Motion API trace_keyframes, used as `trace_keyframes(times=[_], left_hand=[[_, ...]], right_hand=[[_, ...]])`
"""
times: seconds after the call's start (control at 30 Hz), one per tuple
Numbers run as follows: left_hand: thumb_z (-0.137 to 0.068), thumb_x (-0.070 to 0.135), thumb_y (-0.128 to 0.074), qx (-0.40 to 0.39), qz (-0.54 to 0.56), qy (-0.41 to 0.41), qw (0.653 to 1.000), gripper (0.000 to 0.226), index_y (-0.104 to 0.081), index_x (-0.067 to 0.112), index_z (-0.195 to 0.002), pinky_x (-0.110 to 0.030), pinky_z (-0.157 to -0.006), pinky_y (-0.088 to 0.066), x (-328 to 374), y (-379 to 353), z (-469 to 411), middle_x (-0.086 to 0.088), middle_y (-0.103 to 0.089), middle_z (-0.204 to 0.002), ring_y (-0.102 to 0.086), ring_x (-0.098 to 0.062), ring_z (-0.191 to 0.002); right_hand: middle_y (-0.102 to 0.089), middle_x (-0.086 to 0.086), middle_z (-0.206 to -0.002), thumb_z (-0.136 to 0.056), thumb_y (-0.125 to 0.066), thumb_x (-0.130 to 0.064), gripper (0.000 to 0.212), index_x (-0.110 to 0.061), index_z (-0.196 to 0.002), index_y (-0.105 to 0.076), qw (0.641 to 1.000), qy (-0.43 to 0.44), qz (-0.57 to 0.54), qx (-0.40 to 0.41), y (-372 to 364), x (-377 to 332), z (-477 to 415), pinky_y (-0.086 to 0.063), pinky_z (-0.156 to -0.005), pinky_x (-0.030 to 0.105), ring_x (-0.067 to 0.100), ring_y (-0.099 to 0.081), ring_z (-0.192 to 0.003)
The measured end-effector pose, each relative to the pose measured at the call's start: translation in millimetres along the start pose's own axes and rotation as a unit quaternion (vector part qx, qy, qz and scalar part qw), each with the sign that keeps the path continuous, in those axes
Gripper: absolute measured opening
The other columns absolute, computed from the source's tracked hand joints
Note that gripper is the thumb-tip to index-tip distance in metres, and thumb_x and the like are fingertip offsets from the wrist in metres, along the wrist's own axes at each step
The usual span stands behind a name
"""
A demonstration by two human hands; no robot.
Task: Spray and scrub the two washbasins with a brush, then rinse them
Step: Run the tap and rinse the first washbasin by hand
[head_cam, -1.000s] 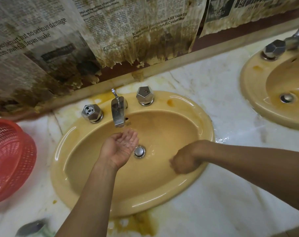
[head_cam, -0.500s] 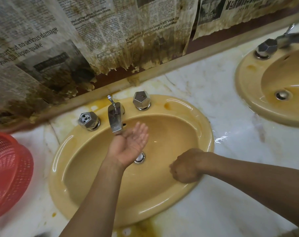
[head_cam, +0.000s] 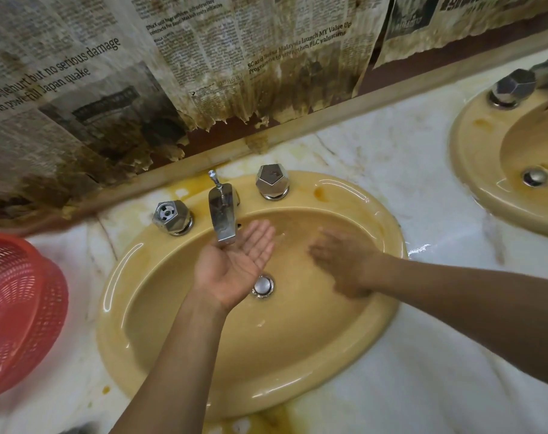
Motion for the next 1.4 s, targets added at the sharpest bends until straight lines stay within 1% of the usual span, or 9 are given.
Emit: trace_keyframes(times=[0.27,0.4,0.47,0.53,0.6,0.73,0.83,1.13,1.4], left_hand=[[-0.109,0.038,-0.027,-0.007,0.004,-0.014,1.0,0.059,-0.051,-0.003,-0.143,-0.045,-0.121,-0.033,7,11,13,-0.026,-0.063,-0.135,-0.057,-0.037,-0.133],[-0.11,0.022,-0.035,0.032,-0.146,-0.099,0.984,0.04,-0.061,0.0,-0.132,-0.045,-0.12,-0.037,13,21,25,-0.02,-0.067,-0.133,-0.066,-0.027,-0.123],[-0.108,0.015,-0.045,0.136,-0.361,-0.268,0.883,0.027,-0.07,0.012,-0.118,-0.043,-0.116,-0.042,32,30,34,-0.008,-0.073,-0.123,-0.067,-0.015,-0.113],[-0.104,0.009,-0.053,0.202,-0.585,-0.421,0.664,0.027,-0.07,0.017,-0.123,-0.035,-0.114,-0.043,49,34,42,0.004,-0.07,-0.126,-0.062,-0.011,-0.119],[-0.1,0.004,-0.056,0.168,-0.699,-0.481,0.502,0.038,-0.063,0.012,-0.137,-0.025,-0.116,-0.035,56,33,42,-0.002,-0.061,-0.142,-0.053,-0.017,-0.135],[-0.097,0.001,-0.057,0.078,-0.822,-0.396,0.401,0.067,-0.034,0.008,-0.159,-0.025,-0.124,-0.015,65,36,19,-0.01,-0.032,-0.166,-0.026,-0.023,-0.154],[-0.096,0.001,-0.057,0.055,-0.86,-0.367,0.35,0.08,-0.017,0.009,-0.164,-0.037,-0.129,-0.013,71,42,5,-0.009,-0.015,-0.171,-0.01,-0.021,-0.159],[-0.093,-0.006,-0.051,0.06,-0.879,-0.359,0.308,0.086,-0.004,0.006,-0.163,-0.032,-0.128,-0.004,67,41,3,-0.012,-0.002,-0.172,-0.003,-0.026,-0.159],[-0.076,-0.014,-0.051,0.046,-0.873,-0.341,0.346,0.101,-0.009,0.011,-0.165,-0.03,-0.128,-0.004,70,37,2,-0.007,-0.003,-0.173,-0.001,-0.022,-0.16]], right_hand=[[0.028,0.004,-0.165,-0.105,-0.014,-0.05,0.072,-0.013,-0.158,0.019,0.982,-0.012,0.124,0.14,13,8,-35,0.018,-0.12,0.057,0.021,0.03,-0.151],[0.009,0.002,-0.169,-0.106,-0.021,-0.042,0.065,-0.015,-0.163,-0.007,0.986,0.007,-0.167,0.015,-10,-26,-24,0.0,-0.127,0.045,0.02,0.004,-0.157],[-0.035,0.007,-0.161,-0.106,-0.029,-0.034,0.05,-0.011,-0.147,-0.045,0.919,0.009,-0.395,-0.006,11,-37,-24,-0.031,-0.117,0.037,0.025,-0.039,-0.144],[-0.066,0.008,-0.111,-0.104,-0.04,-0.027,0.033,-0.007,-0.1,-0.066,0.792,-0.011,-0.61,0.025,40,-45,-30,-0.045,-0.085,0.031,0.022,-0.06,-0.098],[-0.064,0.004,-0.089,-0.099,-0.054,-0.031,0.031,-0.005,-0.09,-0.068,0.548,-0.055,-0.831,0.078,71,-52,-32,-0.046,-0.078,0.032,0.017,-0.059,-0.08],[-0.07,0.02,-0.102,-0.109,-0.04,-0.038,0.047,0.003,-0.108,-0.063,-0.027,-0.08,-0.996,0.035,110,-64,-45,-0.058,-0.082,0.037,0.03,-0.071,-0.089],[-0.073,0.02,-0.093,-0.11,-0.039,-0.032,0.046,0.003,-0.098,-0.066,-0.201,-0.095,-0.975,0.02,125,-66,-46,-0.061,-0.068,0.035,0.029,-0.073,-0.079],[-0.063,0.033,-0.117,-0.109,-0.031,-0.017,0.041,0.014,-0.125,-0.053,-0.361,-0.059,-0.92,0.139,120,-11,-9,-0.051,-0.101,0.048,0.043,-0.06,-0.118],[-0.066,0.024,-0.119,-0.106,-0.034,-0.017,0.037,0.005,-0.125,-0.057,-0.264,-0.217,-0.934,0.103,87,-47,-16,-0.049,-0.106,0.042,0.035,-0.063,-0.103]])
Point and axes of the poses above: each hand's wrist, its own z-axis away from the middle knuckle, its own y-axis out of the back of the hand, x = y × z, the point moved 4 cm from there along -z, towards the middle knuckle
